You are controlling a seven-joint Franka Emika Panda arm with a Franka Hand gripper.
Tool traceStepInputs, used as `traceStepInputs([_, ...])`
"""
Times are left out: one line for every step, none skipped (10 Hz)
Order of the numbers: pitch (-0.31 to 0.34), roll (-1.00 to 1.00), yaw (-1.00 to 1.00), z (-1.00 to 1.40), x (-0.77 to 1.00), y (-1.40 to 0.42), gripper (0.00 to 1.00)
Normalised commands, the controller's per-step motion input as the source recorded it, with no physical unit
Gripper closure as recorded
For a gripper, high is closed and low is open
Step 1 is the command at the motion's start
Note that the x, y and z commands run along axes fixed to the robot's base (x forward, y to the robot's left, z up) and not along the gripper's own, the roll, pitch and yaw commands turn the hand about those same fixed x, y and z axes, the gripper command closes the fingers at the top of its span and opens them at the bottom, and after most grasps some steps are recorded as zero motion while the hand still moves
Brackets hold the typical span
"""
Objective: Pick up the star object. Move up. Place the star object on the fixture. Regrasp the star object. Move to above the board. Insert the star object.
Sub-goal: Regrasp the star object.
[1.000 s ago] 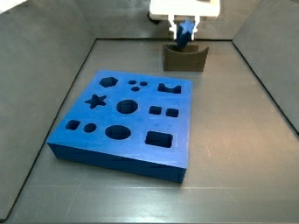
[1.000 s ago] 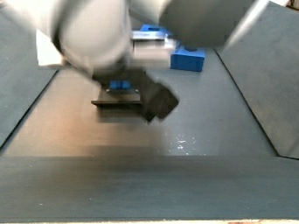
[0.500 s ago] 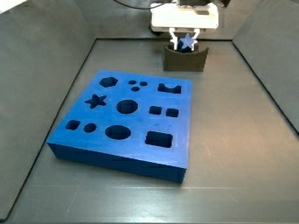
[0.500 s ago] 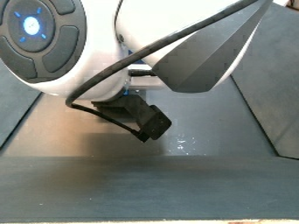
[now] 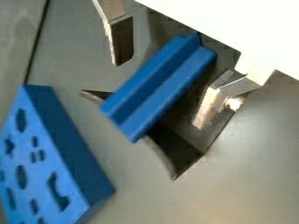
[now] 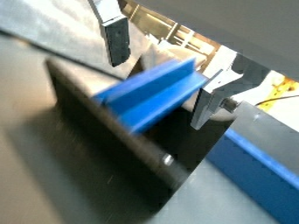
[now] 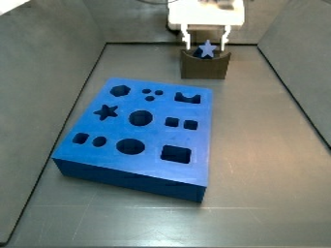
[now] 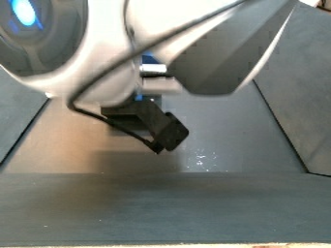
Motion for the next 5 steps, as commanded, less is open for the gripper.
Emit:
traceStepInputs([-0.024,0.01,0.04,1.0,-0.04,0.0,0.0])
traceStepInputs([-0.018,0.02,0.04,1.0,-0.04,0.0,0.0])
traceStepInputs([0.003,0.03,0.05,0.9,-0.05,0.0,0.0])
traceStepInputs([0.018,0.03,0.05,0.74,-0.05,0.0,0.0])
traceStepInputs([0.031,0.03,0.05,0.56,-0.04,0.0,0.0])
